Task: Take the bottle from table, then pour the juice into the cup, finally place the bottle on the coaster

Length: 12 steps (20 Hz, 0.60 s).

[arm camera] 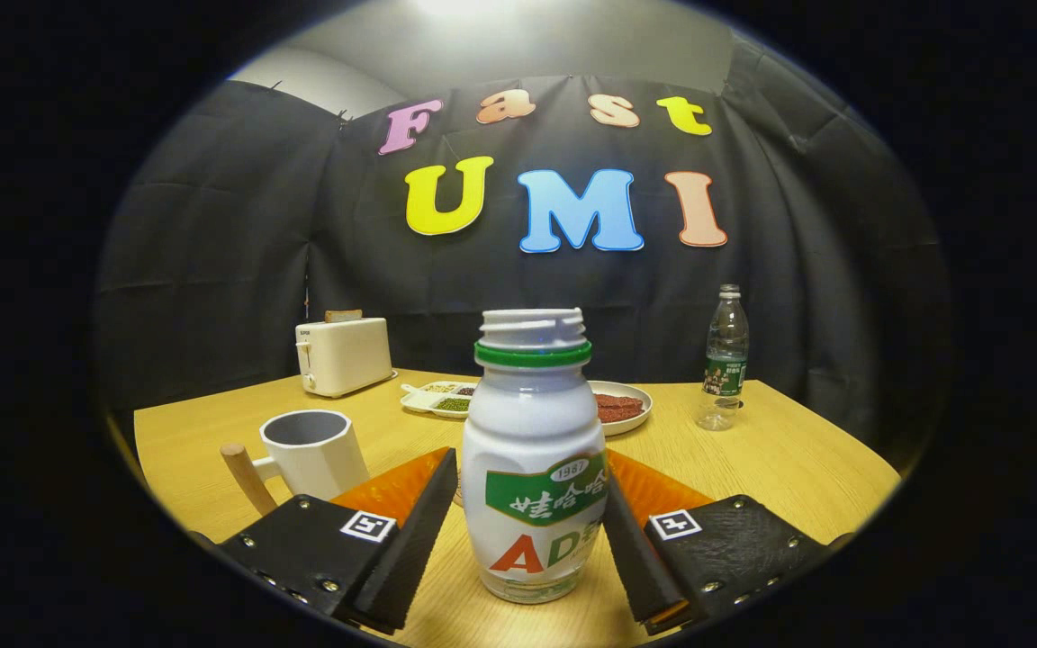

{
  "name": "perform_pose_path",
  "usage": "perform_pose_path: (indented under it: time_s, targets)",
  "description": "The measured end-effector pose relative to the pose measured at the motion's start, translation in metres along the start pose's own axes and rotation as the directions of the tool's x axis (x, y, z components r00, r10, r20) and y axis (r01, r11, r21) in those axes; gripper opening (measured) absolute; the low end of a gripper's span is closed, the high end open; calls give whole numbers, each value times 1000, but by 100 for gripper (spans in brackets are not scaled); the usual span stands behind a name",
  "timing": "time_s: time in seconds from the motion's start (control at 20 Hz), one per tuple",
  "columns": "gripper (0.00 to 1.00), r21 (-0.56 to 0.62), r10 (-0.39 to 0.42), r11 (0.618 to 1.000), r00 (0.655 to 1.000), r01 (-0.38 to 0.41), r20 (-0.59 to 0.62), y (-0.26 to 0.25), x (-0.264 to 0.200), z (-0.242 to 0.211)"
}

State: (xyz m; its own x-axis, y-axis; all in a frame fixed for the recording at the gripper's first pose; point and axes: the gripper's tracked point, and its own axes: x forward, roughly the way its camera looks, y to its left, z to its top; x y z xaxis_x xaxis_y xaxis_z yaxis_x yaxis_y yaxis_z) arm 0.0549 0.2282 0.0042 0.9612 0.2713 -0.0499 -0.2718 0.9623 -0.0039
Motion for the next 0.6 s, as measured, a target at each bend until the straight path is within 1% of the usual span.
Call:
perform_pose_path:
  time_s: [0.05, 0.2, 0.25, 0.6]
  targets:
    - [76, 1, 5, 1000, 1000, -5, -1, 1, 0, -1]
    - [72, -5, 9, 1000, 1000, -9, -4, 3, -1, -1]
    - [69, -7, 9, 1000, 1000, -9, 0, 3, -1, -1]
    - [69, -14, 9, 1000, 1000, -9, -9, 5, -1, -1]
